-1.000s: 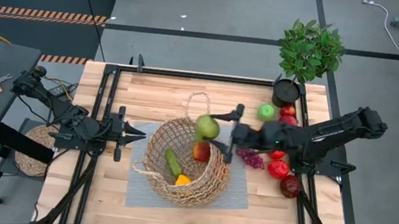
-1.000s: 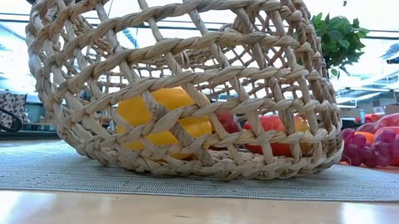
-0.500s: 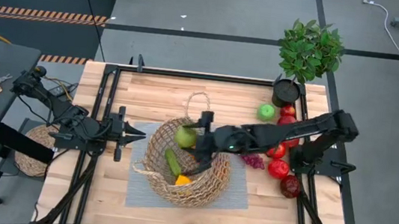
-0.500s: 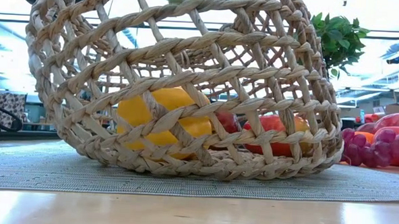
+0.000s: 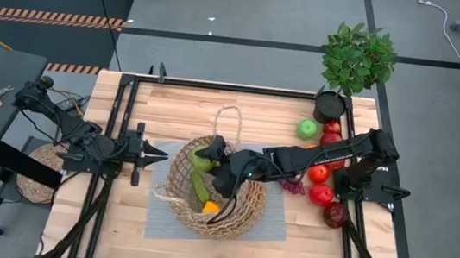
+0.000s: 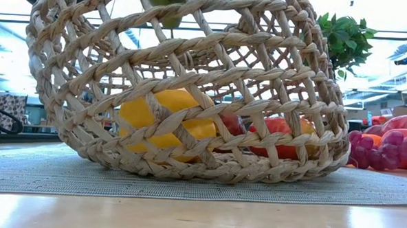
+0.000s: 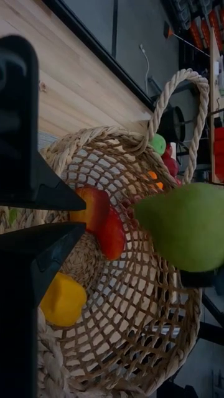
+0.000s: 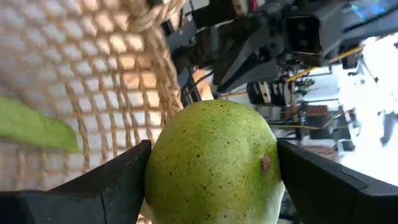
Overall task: Build produce basket
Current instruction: Put the pear into the basket
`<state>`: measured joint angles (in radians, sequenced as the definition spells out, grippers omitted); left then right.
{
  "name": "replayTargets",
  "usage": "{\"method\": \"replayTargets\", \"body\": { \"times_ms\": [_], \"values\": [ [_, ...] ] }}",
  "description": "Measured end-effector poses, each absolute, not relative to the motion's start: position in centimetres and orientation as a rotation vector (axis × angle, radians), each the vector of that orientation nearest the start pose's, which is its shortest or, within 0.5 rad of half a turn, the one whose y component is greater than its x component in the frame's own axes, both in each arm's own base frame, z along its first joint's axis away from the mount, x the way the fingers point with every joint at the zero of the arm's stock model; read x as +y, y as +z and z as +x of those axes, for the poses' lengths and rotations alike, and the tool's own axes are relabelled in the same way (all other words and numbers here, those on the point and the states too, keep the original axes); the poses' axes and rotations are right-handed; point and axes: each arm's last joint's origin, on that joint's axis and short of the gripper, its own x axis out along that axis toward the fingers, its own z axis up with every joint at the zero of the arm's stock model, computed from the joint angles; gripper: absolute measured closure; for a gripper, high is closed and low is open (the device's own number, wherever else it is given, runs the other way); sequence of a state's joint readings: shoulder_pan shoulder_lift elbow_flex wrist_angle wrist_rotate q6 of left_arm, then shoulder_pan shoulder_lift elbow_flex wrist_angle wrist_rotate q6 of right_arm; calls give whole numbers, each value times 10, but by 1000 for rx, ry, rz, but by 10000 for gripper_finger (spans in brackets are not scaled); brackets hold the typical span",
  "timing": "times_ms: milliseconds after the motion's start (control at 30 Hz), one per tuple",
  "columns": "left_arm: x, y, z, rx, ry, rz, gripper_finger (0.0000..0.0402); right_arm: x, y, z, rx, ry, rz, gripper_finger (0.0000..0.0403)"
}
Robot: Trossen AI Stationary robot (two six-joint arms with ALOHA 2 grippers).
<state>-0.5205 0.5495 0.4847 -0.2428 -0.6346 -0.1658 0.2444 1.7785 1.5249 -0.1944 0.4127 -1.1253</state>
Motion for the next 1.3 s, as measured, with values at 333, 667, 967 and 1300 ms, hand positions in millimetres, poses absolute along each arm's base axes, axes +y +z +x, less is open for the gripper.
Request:
{"method": "replayTargets", "body": {
  "times_ms": [333, 667, 967, 1300],
  "values": [
    [-50, 258, 121, 247, 134, 3, 353, 89, 319, 403, 482, 103, -1462, 68],
    [-50, 258, 121, 248, 134, 4, 353, 89, 316, 403, 494, 133, -1514, 68],
    [-50, 258, 121, 248, 134, 4, 353, 87, 316, 404, 487, 100, -1329, 67],
    [-50, 258, 121, 248, 134, 4, 353, 53, 311, 409, 488, 118, -763, 66]
  ]
}}
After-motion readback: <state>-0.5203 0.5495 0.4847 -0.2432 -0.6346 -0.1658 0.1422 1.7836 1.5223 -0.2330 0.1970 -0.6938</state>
